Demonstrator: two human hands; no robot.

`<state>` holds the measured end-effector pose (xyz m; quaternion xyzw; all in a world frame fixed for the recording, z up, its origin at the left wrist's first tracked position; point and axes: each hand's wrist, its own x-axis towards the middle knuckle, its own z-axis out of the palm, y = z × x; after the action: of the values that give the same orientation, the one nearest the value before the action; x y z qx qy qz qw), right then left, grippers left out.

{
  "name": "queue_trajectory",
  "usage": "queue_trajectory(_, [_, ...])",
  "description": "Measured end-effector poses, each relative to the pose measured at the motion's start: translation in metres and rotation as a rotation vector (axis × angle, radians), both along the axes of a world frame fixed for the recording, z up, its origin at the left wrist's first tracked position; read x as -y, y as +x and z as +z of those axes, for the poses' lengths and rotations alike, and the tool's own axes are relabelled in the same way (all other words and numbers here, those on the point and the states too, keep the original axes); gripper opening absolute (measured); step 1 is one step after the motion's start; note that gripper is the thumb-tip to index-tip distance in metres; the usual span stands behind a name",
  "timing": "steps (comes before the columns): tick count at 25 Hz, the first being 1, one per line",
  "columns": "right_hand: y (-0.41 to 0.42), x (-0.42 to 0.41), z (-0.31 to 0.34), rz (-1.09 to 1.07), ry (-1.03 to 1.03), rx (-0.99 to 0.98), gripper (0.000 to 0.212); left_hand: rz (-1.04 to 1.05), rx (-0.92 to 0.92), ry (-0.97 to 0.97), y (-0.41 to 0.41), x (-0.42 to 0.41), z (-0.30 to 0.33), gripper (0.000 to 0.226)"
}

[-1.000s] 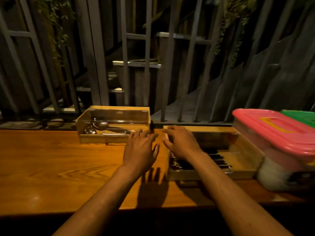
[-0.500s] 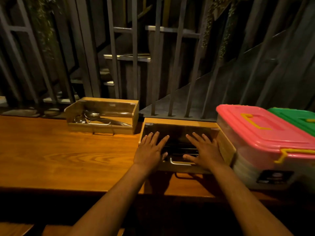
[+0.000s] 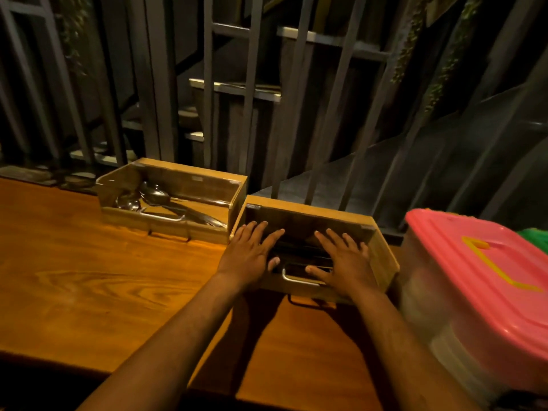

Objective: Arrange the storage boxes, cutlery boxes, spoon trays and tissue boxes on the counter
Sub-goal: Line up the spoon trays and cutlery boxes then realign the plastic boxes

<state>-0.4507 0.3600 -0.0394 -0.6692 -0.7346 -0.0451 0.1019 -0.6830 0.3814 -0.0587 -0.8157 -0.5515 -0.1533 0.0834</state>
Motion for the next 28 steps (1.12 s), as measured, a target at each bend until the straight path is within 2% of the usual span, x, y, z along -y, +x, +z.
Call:
queue_trajectory(8, [-0.006, -0.089, 0.0, -0.024, 0.02, 0.028, 0.084, -0.01, -0.006, -0.036, -0.004, -0.094, 0.005, 0.065])
queue_trajectory(14, [-0.006, -0.13, -0.003, -0.02, 0.024, 0.045, 0.084, -0.024, 0.028, 0.002, -0.005, -0.132, -0.001, 0.064])
queue_trajectory(19, [-0.008, -0.128, -0.001, -0.014, 0.015, 0.052, 0.083, -0.021, 0.058, 0.019, -0.004, -0.134, -0.007, 0.067])
queue_trajectory(24, [-0.012, -0.12, 0.021, -0.048, -0.17, 0.023, 0.082, 0.092, -0.103, -0.144, 0.008, -0.12, 0.021, 0.068])
queue_trajectory(26, [-0.013, -0.108, 0.03, -0.053, -0.147, -0.056, 0.074, 0.1, -0.077, -0.138, 0.019, -0.102, 0.036, 0.067])
queue_trajectory(28, [-0.005, -0.086, 0.04, -0.05, -0.071, -0.124, 0.067, 0.06, 0.011, -0.049, 0.034, -0.073, 0.049, 0.057])
